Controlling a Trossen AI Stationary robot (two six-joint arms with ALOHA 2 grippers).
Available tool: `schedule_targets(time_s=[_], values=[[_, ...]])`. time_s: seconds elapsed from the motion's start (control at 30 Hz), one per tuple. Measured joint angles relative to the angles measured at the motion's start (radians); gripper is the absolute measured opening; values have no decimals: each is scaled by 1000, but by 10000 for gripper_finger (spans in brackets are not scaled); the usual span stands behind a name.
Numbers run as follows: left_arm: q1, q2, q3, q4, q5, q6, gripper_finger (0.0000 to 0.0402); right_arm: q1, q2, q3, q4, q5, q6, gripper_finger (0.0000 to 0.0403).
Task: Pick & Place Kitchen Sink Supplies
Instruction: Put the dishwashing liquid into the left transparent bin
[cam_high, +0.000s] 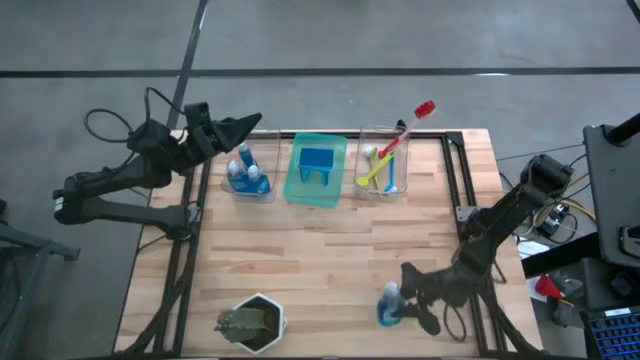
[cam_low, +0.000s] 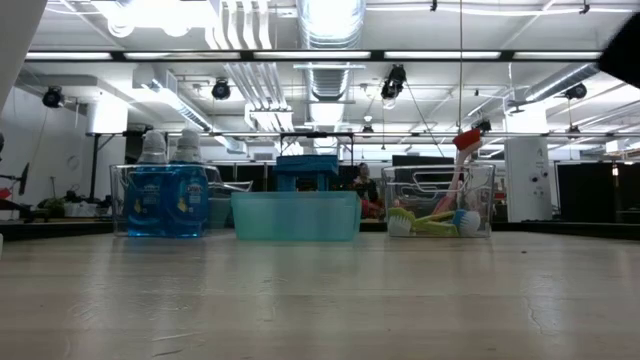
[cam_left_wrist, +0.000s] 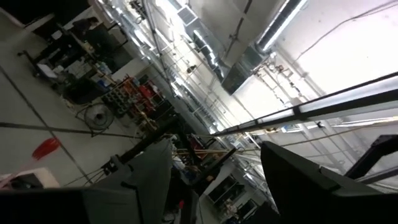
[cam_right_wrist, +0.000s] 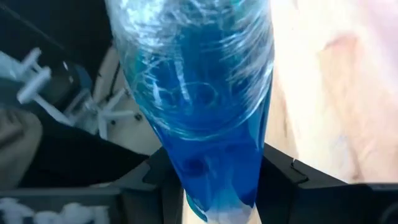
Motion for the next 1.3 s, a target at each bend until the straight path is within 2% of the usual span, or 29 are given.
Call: schedule_targets(time_s=[0.3, 0.5, 0.7, 0.87, 1.07, 1.3], values=[[0, 79, 86, 6, 99, 101, 239, -218, -193, 0, -97, -121, -4, 148], [0, 124, 135, -2, 104, 127, 239, -398, -272, 0, -96, -163, 87, 151], [0, 175, 147, -47, 91, 116, 239, -552, -300, 7, -55, -291, 208, 150], [0, 241, 147, -99, 105, 93, 238, -603, -255, 99, -54, -351, 225, 152], [-1, 317, 146, -111, 208, 49, 238, -629, -171, 228, -55, -375, 226, 152], [-2, 373, 146, -111, 298, 17, 238, -677, -46, 414, -198, -443, 224, 153]])
